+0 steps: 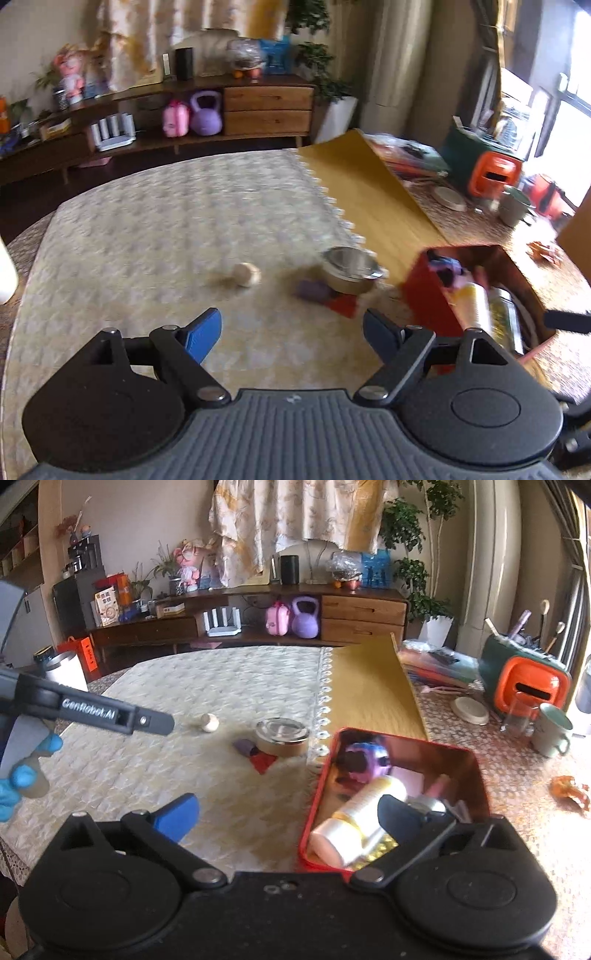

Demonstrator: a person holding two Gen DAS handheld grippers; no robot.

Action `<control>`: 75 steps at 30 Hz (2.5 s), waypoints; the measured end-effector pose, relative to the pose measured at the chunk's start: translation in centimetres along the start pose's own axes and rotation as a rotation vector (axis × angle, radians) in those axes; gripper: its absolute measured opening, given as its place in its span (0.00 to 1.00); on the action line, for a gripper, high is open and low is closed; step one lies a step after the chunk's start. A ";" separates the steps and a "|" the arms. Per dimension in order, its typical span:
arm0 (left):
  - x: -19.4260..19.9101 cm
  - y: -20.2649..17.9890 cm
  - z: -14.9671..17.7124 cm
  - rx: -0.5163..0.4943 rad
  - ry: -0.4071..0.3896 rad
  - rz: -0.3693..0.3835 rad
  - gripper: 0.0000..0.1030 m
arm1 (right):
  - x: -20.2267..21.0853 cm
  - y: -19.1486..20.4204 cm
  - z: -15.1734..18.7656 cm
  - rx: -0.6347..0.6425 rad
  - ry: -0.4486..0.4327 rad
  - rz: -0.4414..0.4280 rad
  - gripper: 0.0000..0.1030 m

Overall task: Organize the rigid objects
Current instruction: 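Open the left tool to release the bottle and withdraw both tools from the box, then grasp the beige ball with the left tool while the right tool grasps the round metal tin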

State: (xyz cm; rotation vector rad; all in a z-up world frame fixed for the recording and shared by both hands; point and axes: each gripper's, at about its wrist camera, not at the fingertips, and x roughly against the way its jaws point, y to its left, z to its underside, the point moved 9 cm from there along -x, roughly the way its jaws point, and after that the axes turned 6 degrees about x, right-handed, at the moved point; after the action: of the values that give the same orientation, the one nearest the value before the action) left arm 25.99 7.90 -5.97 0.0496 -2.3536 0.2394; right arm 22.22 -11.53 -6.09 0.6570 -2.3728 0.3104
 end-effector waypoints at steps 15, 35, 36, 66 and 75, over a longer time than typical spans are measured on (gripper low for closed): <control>-6.9 4.9 -2.5 0.072 -0.030 -0.067 0.81 | -7.1 0.4 -4.4 0.034 0.049 0.008 1.00; -14.5 4.7 -0.8 0.029 0.018 -0.068 0.81 | -20.0 -1.9 -6.8 -0.126 0.244 0.002 1.00; -14.7 4.7 -0.8 0.028 0.018 -0.070 0.81 | -20.4 -2.0 -6.7 -0.137 0.257 -0.002 0.99; -16.4 3.8 -0.8 -0.055 -0.033 -0.075 0.28 | -21.8 -0.3 -5.9 -0.047 0.290 0.030 0.73; -13.8 3.4 -1.1 -0.036 -0.003 -0.066 0.28 | -18.6 -0.7 -7.0 -0.070 0.238 0.011 0.73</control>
State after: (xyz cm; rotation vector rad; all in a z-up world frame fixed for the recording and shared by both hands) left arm 36.21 10.98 -15.38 0.1098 -2.3542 0.1653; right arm 38.68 -2.45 -12.73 0.5422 -2.1507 0.2915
